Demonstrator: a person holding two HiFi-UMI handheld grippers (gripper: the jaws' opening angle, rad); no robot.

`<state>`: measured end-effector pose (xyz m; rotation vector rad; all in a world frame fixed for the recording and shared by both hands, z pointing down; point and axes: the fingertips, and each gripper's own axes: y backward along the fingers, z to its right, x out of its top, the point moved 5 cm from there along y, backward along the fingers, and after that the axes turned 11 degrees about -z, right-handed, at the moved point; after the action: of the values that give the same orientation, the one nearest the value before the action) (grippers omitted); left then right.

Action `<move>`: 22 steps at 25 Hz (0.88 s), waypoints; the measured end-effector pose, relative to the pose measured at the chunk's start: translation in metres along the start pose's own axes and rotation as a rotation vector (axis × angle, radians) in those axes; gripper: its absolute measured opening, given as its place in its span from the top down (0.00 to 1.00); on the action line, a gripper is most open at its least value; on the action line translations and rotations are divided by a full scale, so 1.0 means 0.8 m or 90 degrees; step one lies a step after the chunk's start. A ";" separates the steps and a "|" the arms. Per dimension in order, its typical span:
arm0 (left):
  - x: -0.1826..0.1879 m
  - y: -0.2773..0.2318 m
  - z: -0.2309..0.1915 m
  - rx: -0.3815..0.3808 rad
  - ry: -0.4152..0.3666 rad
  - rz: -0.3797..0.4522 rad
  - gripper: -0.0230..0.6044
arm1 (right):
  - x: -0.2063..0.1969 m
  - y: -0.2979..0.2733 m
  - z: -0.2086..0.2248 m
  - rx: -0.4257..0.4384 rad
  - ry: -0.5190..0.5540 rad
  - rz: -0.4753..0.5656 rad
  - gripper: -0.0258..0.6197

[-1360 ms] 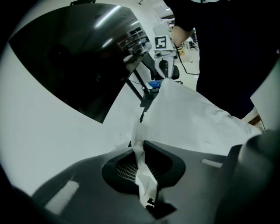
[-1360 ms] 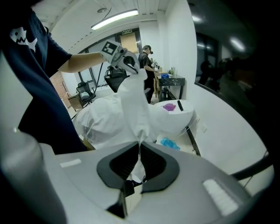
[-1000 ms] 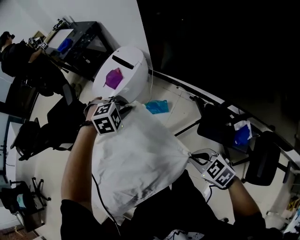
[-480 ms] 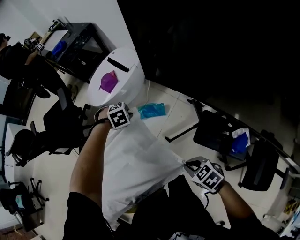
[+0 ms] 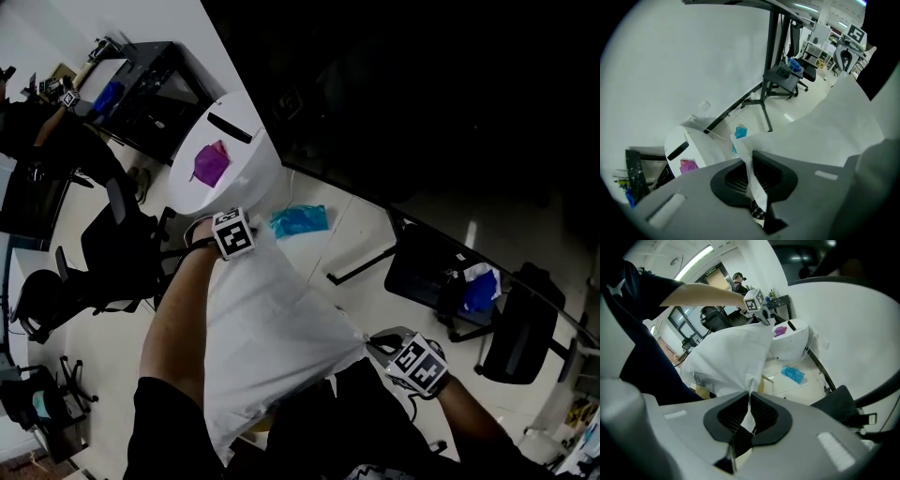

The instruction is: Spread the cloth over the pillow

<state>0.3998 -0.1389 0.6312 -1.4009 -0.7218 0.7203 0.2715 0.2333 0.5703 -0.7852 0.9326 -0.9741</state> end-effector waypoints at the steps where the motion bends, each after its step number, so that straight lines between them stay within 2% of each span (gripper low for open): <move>1: -0.001 -0.001 -0.004 -0.003 0.003 0.000 0.96 | -0.001 0.004 -0.003 0.000 -0.002 0.002 0.92; 5: 0.000 -0.005 -0.014 -0.016 0.008 -0.001 0.96 | -0.005 0.014 -0.005 -0.014 -0.010 0.014 0.92; 9: 0.005 -0.004 -0.021 -0.018 0.006 -0.011 0.96 | -0.010 0.026 0.007 -0.054 0.000 0.000 0.94; 13: 0.008 -0.012 -0.018 -0.034 0.003 -0.014 0.96 | -0.018 0.012 0.023 -0.016 -0.039 0.013 0.95; 18: 0.001 -0.049 -0.008 -0.056 0.001 -0.053 0.96 | -0.024 -0.021 0.029 0.001 -0.046 -0.018 0.95; 22: 0.004 -0.072 0.000 -0.078 0.002 -0.062 0.96 | -0.032 -0.049 0.035 0.015 -0.061 -0.022 0.95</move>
<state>0.4033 -0.1387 0.6888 -1.4657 -0.8379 0.6063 0.2774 0.2465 0.6231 -0.8236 0.8263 -0.9680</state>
